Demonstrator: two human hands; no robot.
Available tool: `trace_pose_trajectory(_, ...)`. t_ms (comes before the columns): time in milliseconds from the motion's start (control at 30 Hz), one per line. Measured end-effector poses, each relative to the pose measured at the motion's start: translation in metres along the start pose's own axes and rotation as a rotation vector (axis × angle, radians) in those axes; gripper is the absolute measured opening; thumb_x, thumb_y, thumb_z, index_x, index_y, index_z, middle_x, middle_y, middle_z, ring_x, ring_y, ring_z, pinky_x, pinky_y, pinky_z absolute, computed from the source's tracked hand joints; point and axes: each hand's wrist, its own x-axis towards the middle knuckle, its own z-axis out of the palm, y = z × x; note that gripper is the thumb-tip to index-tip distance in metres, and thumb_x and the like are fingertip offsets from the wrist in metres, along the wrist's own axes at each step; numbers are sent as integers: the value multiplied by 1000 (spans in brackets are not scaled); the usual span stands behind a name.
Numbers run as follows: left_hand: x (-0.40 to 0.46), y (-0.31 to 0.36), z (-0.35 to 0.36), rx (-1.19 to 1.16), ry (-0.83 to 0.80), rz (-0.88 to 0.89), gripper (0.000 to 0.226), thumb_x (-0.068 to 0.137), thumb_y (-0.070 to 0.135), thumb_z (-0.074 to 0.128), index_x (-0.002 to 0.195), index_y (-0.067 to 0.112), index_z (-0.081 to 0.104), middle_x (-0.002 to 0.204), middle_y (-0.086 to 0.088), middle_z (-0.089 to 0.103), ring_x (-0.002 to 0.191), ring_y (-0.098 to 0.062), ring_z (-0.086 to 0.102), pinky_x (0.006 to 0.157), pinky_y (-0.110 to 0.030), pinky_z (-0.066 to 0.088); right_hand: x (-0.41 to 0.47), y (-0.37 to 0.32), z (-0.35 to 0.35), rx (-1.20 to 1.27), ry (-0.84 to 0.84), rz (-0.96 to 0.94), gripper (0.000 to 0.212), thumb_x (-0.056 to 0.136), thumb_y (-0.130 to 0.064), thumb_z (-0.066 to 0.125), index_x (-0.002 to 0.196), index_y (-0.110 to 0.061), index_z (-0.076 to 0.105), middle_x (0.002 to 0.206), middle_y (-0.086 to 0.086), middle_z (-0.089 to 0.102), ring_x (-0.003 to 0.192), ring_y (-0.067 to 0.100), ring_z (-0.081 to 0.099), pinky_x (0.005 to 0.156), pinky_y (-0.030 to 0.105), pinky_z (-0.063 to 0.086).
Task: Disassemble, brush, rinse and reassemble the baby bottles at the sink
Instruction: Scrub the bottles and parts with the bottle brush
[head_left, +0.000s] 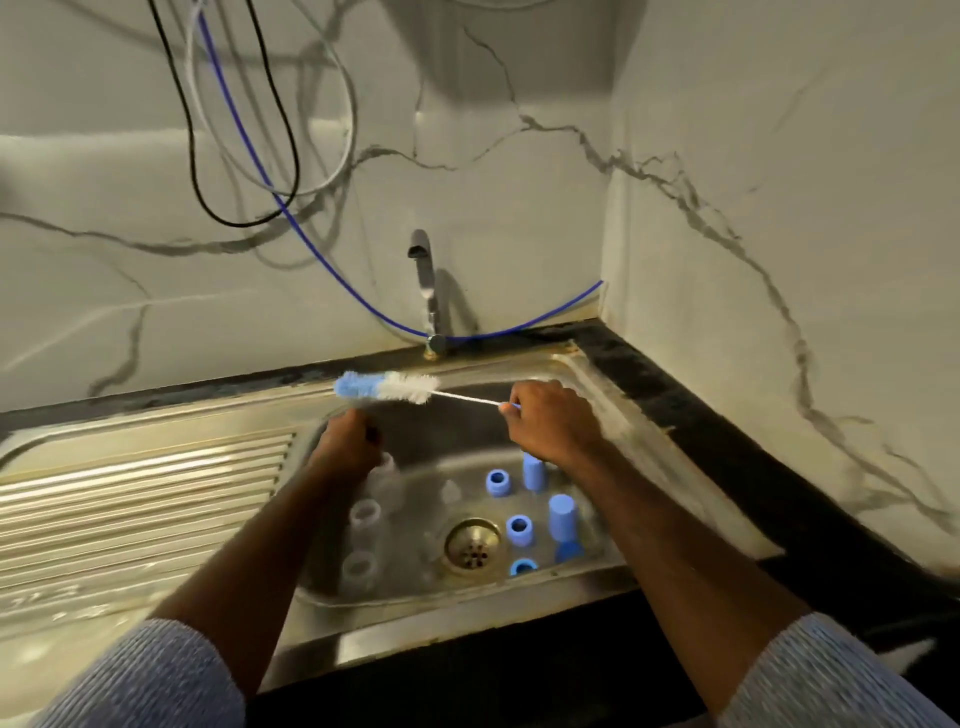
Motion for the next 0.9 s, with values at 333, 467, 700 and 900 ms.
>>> trace_pose_trajectory(333,42,-37,40,40,-116,-56,42,74,32,83,106,17,60,109,-5,59,101,-27,63,80,-33,50,28,-5,52,168,-43,28,26,95,-46,55,85,-23,62,84,-1,67,74,22,62,63,30,46)
trace_pose_trajectory(467,47,-42,60,99,-161,-118,48,80,37,75,122,20,59,122,-7,58,111,-31,61,88,-41,53,34,-2,55,173,-75,2,26,94,-42,59,84,-20,67,80,-2,69,74,19,62,64,31,48)
trace_pose_trajectory(700,54,-56,69,56,-219,-112,61,69,49,82,119,23,58,122,-7,61,113,-31,61,85,-42,54,39,4,65,212,-48,5,29,92,-42,60,75,-20,63,68,-4,62,69,18,61,63,33,51)
trace_pose_trajectory(900,41,-37,43,-544,183,-127,30,77,32,85,98,20,68,94,4,70,90,-15,68,80,-35,57,42,16,64,300,30,41,30,95,-37,62,70,-21,62,63,-5,61,62,11,58,64,35,50)
